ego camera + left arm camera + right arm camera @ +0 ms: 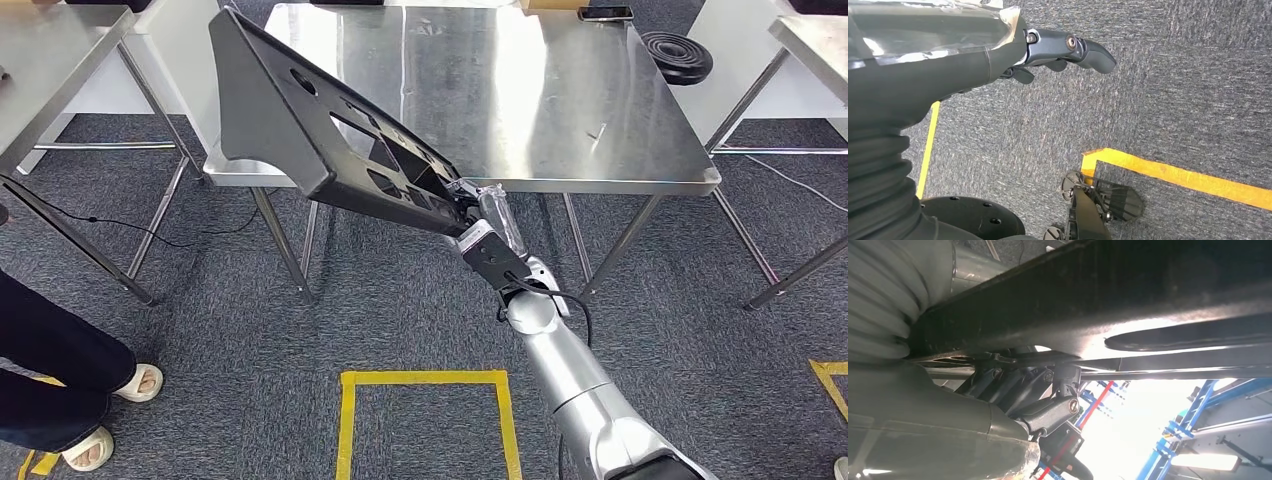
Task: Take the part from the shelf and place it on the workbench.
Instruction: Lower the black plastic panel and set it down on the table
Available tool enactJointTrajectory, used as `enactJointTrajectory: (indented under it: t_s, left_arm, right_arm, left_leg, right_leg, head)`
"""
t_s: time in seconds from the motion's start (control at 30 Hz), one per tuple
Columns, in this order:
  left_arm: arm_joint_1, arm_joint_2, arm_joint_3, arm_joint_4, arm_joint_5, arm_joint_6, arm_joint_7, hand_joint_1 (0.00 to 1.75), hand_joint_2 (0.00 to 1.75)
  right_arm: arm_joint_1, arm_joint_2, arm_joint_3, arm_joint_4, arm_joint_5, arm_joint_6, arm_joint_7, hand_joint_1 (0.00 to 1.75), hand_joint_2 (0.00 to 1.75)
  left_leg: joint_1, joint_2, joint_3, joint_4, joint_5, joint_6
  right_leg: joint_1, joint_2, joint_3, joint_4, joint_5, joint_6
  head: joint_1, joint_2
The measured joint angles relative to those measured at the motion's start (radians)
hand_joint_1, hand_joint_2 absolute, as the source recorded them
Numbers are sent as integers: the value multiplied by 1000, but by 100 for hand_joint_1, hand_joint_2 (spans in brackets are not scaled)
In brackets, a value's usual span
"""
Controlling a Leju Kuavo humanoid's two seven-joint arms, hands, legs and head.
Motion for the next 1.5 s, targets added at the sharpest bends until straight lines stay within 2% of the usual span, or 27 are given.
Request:
enactJointTrajectory:
  t_s: [0.4, 0.5, 0.6, 0.63, 0.7, 0.77, 0.8, 0.83, 0.87, 0.93, 0.97, 1.0, 1.07, 1.13, 1.17, 1.2, 1.23, 1.27, 1.3, 1.33, 1.37, 1.4, 1.47, 1.5]
  left_arm:
    - [0, 4, -2, 0, -11, 1, 5, 0, 175]
    - [0, 6, -3, 0, -11, 1, 5, 0, 175]
    - [0, 8, -3, 0, -12, 2, 5, 0, 175]
    - [0, 8, -3, 0, -12, 3, 5, 0, 175]
    - [0, 9, -3, 0, -11, 4, 5, 0, 175]
    - [-1, 8, -3, 0, -11, 4, 5, 0, 175]
    - [1, 8, -3, 0, -10, 4, 5, 0, 175]
    - [3, 8, -3, 0, -10, 4, 5, 0, 175]
    - [5, 8, -3, 0, -10, 4, 5, 0, 175]
    - [8, 8, -3, 0, -10, 4, 4, 0, 175]
    - [8, 8, -3, 0, -10, 4, 4, 0, 175]
    - [9, 8, -3, 0, -10, 4, 4, 0, 175]
    - [11, 8, -3, 0, -10, 4, 3, 0, 175]
    - [12, 8, -3, 0, -10, 4, 3, 0, 175]
    - [11, 8, -3, 0, -10, 4, 2, 0, 175]
    - [11, 8, -3, 0, -9, 4, 2, 0, 175]
    - [11, 8, -3, 0, -9, 4, 2, 0, 175]
    - [13, 8, -2, 0, -9, 4, 1, 0, 175]
    - [16, 8, -2, 0, -8, 4, 1, 0, 175]
    - [18, 8, -2, 0, -8, 3, 2, 0, 175]
    - [20, 8, -2, 0, -8, 2, 2, 0, 175]
    - [22, 9, -2, 0, -8, 1, 2, 0, 175]
    - [27, 11, -2, 0, -8, 0, 2, 0, 175]
    - [29, 13, -2, 0, -8, 0, 2, 0, 175]
  right_arm:
    - [13, -1, -5, -1, -2, -8, -8, 175, 175]
    - [19, 0, -8, -3, -2, -9, -8, 175, 175]
    - [22, 0, -8, -8, -2, -9, -8, 175, 175]
    - [23, -1, -8, -10, -2, -10, -8, 175, 175]
    - [24, -1, -9, -14, -1, -10, -9, 175, 175]
    - [28, -3, -9, -15, -1, -10, -8, 175, 175]
    - [32, -5, -9, -15, -1, -10, -8, 175, 175]
    - [37, -7, -9, -15, -1, -10, -7, 175, 175]
    - [40, -8, -9, -15, -1, -10, -7, 175, 175]
    - [42, -10, -9, -15, -1, -10, -7, 175, 175]
    - [42, -10, -9, -15, -1, -10, -7, 175, 175]
    - [43, -10, -8, -16, -1, -10, -7, 175, 175]
    - [44, -11, -9, -17, -1, -10, -6, 175, 175]
    - [45, -11, -10, -19, -2, -10, -6, 175, 175]
    - [43, -11, -10, -19, -3, -10, -5, 175, 175]
    - [42, -10, -11, -20, -3, -10, -6, 175, 175]
    - [41, -10, -11, -20, -4, -10, -6, 175, 175]
    - [42, -9, -11, -20, -4, -10, -6, 175, 175]
    - [45, -9, -11, -19, -4, -10, -6, 175, 175]
    - [47, -9, -11, -19, -4, -10, -6, 175, 175]
    - [49, -9, -11, -18, -4, -10, -6, 175, 175]
    - [49, -8, -11, -18, -5, -10, -6, 175, 175]
    - [52, -6, -11, -15, -6, -10, -6, 175, 175]
    - [53, -5, -11, -14, -7, -10, -5, 175, 175]
  left_leg:
    - [-1, 0, 0, 2, -3, 7]
    - [-5, 0, -2, 2, -7, 14]
    - [-5, -6, 7, -10, -16, 34]
    - [-3, -9, 16, -15, -18, 42]
    - [2, -14, 32, -19, -18, 49]
    - [3, -20, 37, -18, -21, 49]
    - [3, -24, 40, -18, -23, 47]
    - [5, -29, 44, -17, -27, 43]
    - [7, -33, 50, -17, -32, 37]
    - [11, -40, 63, -15, -45, 22]
    - [12, -42, 67, -14, -53, 14]
    - [12, -43, 69, -15, -61, 5]
    - [13, -42, 76, -11, -71, -9]
    - [17, -33, 69, 22, -68, -17]
    - [19, -26, 45, 64, -62, -20]
    - [20, -20, 7, 123, -58, -23]
    - [20, -15, -41, 190, -65, -26]
    - [20, -13, -89, 242, -86, -27]
    - [20, -13, -129, 270, -113, -28]
    - [19, -12, -159, 272, -136, -26]
    - [18, -12, -174, 244, -142, -22]
    - [15, -12, -178, 193, -118, -15]
    - [2, -12, -168, 66, 22, 6]
    - [-4, -16, -158, 25, 84, 14]
  right_leg:
    - [-2, 0, 0, -1, 1, 5]
    - [-7, 0, 2, -3, 1, 13]
    - [-11, 1, 4, 16, 8, 30]
    - [-12, 7, -4, 38, 3, 34]
    - [-15, 24, -53, 124, -36, 26]
    - [-15, 35, -124, 243, -77, 23]
    - [-16, 37, -149, 277, -83, 26]
    - [-18, 38, -158, 277, -75, 32]
    - [-20, 38, -149, 238, -52, 41]
    - [-24, 38, -102, 103, 13, 62]
    - [-24, 37, -82, 50, 27, 58]
    - [-21, 37, -68, 21, 31, 47]
    - [-16, 39, -55, 14, 17, 10]
    - [-18, 43, -33, 14, 11, -11]
    - [-18, 44, -18, 14, 3, -20]
    - [-16, 44, -4, 14, -8, -28]
    - [-14, 44, 11, 13, -20, -34]
    - [-12, 44, 26, 13, -34, -37]
    - [-10, 44, 43, 13, -49, -39]
    - [-9, 45, 62, 13, -65, -40]
    - [-8, 45, 84, 12, -82, -40]
    - [-7, 46, 108, 11, -101, -39]
    - [-6, 49, 148, 5, -137, -34]
    - [-4, 50, 167, -4, -154, -30]
  head:
    - [0, 0]
    - [-1, 0]
    - [-1, 0]
    - [0, 0]
    - [3, 0]
    - [6, 0]
    - [7, 0]
    - [7, 0]
    - [7, 0]
    - [9, 0]
    - [10, 0]
    - [10, 0]
    - [10, 0]
    - [8, 0]
    - [7, 0]
    - [7, 0]
    - [7, 0]
    - [6, 0]
    - [6, 0]
    - [6, 0]
    - [6, 0]
    - [6, 0]
    - [6, 0]
    - [5, 0]
